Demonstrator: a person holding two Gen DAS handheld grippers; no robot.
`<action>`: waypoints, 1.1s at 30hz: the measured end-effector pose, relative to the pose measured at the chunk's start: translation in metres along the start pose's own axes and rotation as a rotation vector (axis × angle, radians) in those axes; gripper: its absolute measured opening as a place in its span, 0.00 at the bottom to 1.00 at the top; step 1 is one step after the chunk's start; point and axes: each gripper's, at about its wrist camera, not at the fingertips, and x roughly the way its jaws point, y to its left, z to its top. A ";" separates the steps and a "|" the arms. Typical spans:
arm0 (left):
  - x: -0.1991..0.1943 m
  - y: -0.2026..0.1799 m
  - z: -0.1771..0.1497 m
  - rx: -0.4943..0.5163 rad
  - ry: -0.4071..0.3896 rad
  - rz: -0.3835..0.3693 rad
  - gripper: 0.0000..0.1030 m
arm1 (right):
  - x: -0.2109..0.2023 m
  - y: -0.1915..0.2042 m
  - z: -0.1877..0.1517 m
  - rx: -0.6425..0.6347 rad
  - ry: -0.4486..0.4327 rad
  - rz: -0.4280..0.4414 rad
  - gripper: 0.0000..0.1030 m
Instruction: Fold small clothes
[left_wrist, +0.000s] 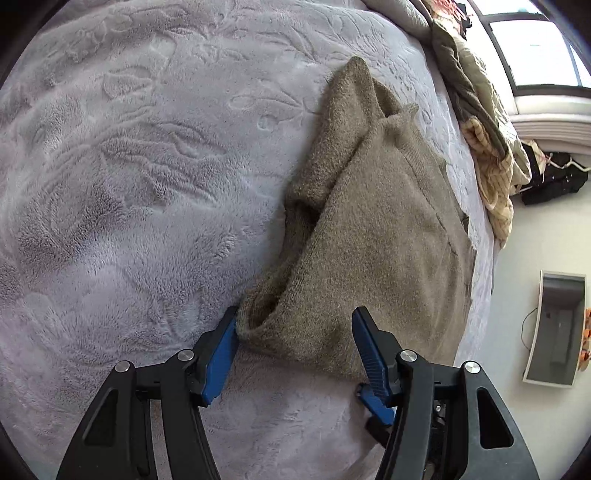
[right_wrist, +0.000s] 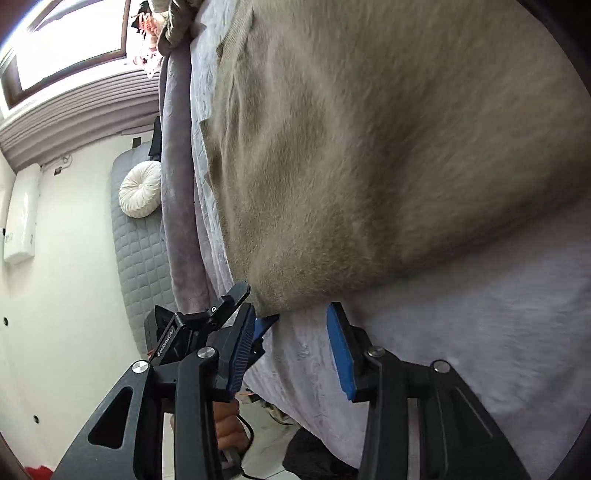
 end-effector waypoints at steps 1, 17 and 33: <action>-0.001 0.002 0.001 -0.014 -0.021 -0.009 0.59 | 0.011 0.000 -0.001 0.005 -0.009 0.003 0.47; -0.003 -0.011 -0.011 0.312 -0.076 0.189 0.16 | 0.049 0.024 -0.003 -0.144 -0.024 -0.194 0.07; -0.029 -0.044 -0.027 0.490 -0.091 0.328 0.17 | -0.053 0.035 -0.018 -0.231 -0.116 -0.277 0.44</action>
